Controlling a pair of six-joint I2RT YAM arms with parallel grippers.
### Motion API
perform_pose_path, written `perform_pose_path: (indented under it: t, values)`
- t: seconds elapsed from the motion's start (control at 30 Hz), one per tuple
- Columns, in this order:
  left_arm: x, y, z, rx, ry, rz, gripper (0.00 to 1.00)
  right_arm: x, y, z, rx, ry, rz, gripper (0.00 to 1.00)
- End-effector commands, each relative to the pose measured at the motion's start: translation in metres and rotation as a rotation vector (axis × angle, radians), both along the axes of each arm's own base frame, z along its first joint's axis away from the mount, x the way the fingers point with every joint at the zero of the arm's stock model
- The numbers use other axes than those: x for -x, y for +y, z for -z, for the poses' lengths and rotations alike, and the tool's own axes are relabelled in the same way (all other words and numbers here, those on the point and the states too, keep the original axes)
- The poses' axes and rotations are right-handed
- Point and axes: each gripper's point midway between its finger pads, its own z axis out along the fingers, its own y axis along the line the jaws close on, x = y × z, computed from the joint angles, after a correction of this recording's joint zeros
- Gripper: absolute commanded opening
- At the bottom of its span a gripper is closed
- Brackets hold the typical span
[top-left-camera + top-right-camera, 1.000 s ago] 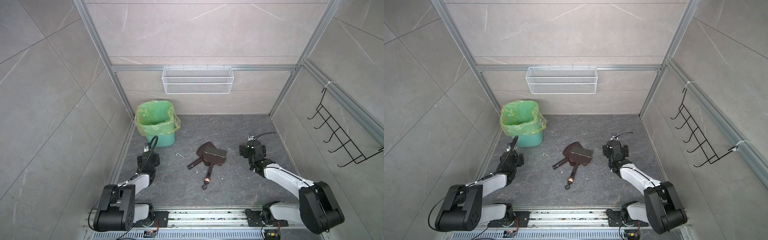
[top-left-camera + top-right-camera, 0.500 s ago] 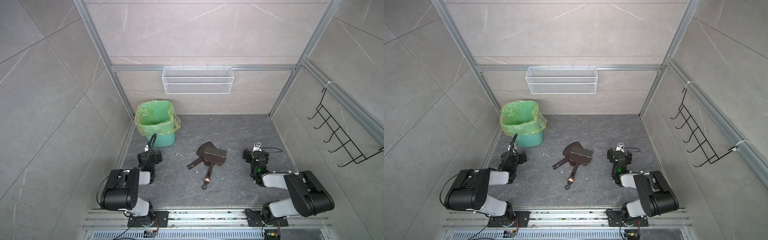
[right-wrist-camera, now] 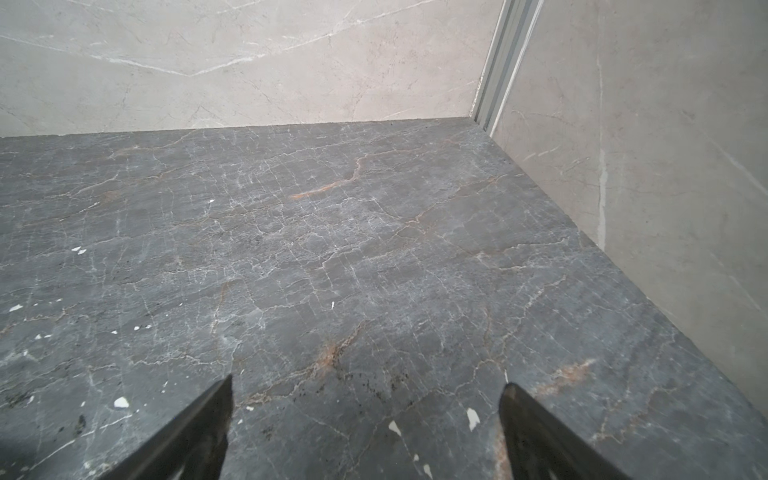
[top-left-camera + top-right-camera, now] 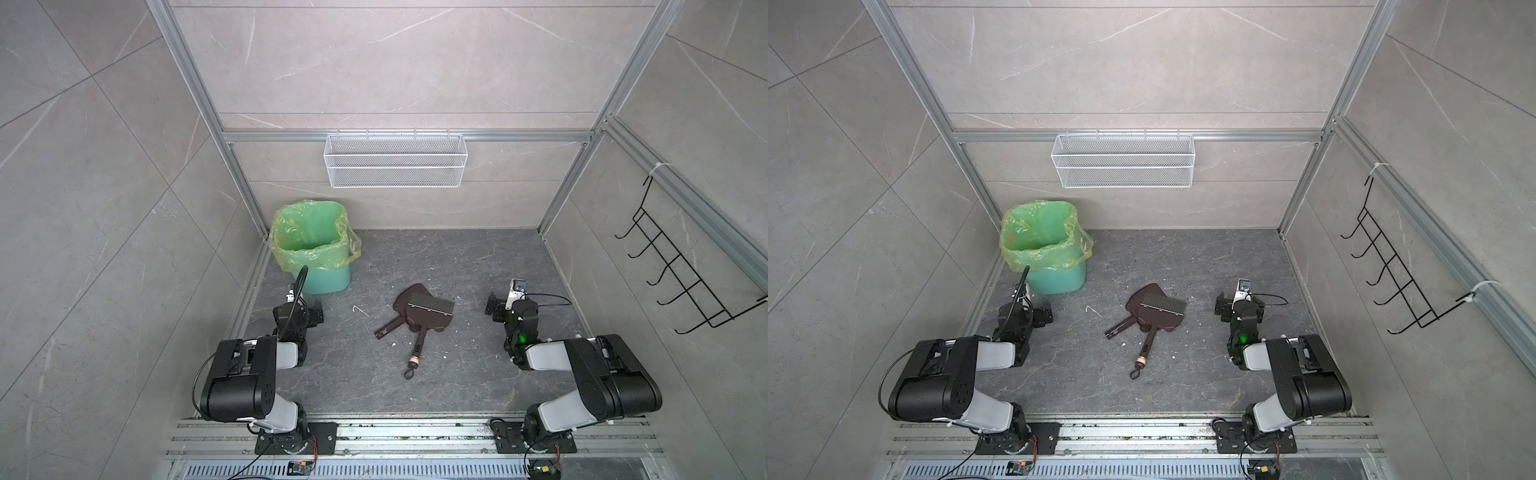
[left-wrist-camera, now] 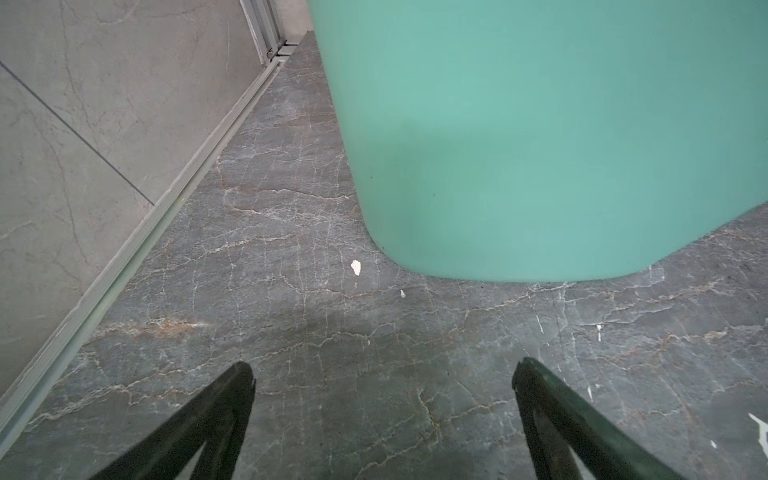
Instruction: Sweep away the paper scraps from the table
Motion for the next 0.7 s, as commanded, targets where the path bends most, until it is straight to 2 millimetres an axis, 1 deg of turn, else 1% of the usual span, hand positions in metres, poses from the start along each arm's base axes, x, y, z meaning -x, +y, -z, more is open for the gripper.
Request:
perform_pose_path:
  t: [0.0,0.67]
  values:
    - [-0.0118,-0.0003,-0.0197,0.023,-0.070,0.004,1.00,-0.0051,0.0014,-0.0077,-0.016,-0.030,-0.006,0.99]
    - [-0.0113,-0.0007,-0.0199,0.023,-0.070,0.006,1.00,-0.0064,0.0023,-0.0076,-0.020,-0.028,-0.011,0.99]
